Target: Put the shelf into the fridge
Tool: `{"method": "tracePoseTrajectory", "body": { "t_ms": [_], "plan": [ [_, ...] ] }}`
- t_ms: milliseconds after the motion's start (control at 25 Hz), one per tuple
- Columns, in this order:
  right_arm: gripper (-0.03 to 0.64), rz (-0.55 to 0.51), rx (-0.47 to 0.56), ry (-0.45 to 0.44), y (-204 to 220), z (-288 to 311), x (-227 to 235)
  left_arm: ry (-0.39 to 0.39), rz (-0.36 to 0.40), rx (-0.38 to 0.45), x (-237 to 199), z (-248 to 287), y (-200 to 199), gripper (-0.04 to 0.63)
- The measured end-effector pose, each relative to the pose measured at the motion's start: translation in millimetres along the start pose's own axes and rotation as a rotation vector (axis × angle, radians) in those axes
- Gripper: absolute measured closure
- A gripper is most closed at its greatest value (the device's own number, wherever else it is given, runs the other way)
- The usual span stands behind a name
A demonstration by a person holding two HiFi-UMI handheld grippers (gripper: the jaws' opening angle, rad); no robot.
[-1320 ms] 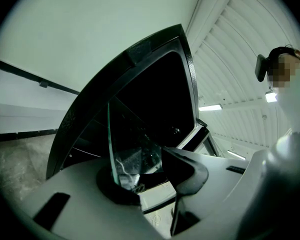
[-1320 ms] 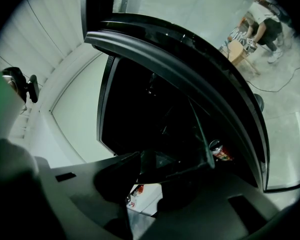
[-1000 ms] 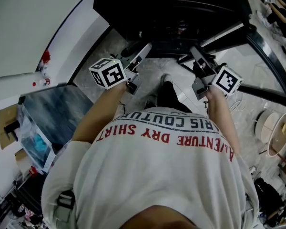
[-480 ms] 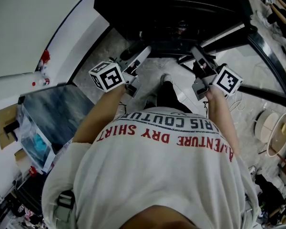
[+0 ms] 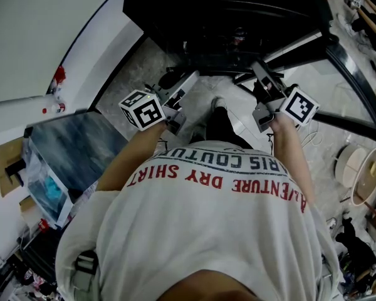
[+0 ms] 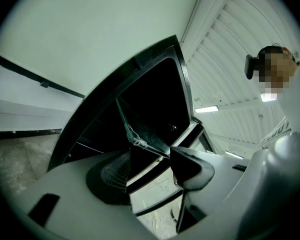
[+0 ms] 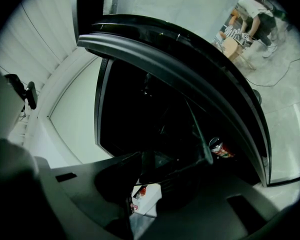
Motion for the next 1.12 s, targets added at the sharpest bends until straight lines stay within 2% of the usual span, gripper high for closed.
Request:
{"method": "tracePoseTrajectory", "body": {
  "t_ms": [280, 560, 760, 1120],
  "plan": [
    [0.523, 0.004, 0.003, 0.0, 0, 0, 0, 0.083, 0.074, -0.105, 24, 22, 25, 0.347],
    [0.523, 0.004, 0.003, 0.001, 1, -1, -1, 0.166, 0.121, -0.162, 51, 53, 34, 0.348],
    [0.523, 0.004, 0.005, 0.001, 0, 0, -3, 0.164, 0.126, -0.162, 53, 59, 33, 0.371],
    [0.523, -0.003, 0.008, 0.006, 1, -1, -1, 0.134, 0.117, -0.146, 47, 61, 31, 0.48]
  ]
}}
Point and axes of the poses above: the fingertips, and each gripper's own axes: z forward along the fingers, x to its right, y out of its underside, the point moved 5 cm from there along -z, backward along the fingers, and after that the axes turned 1 degree about x, right-handed, at the moved point
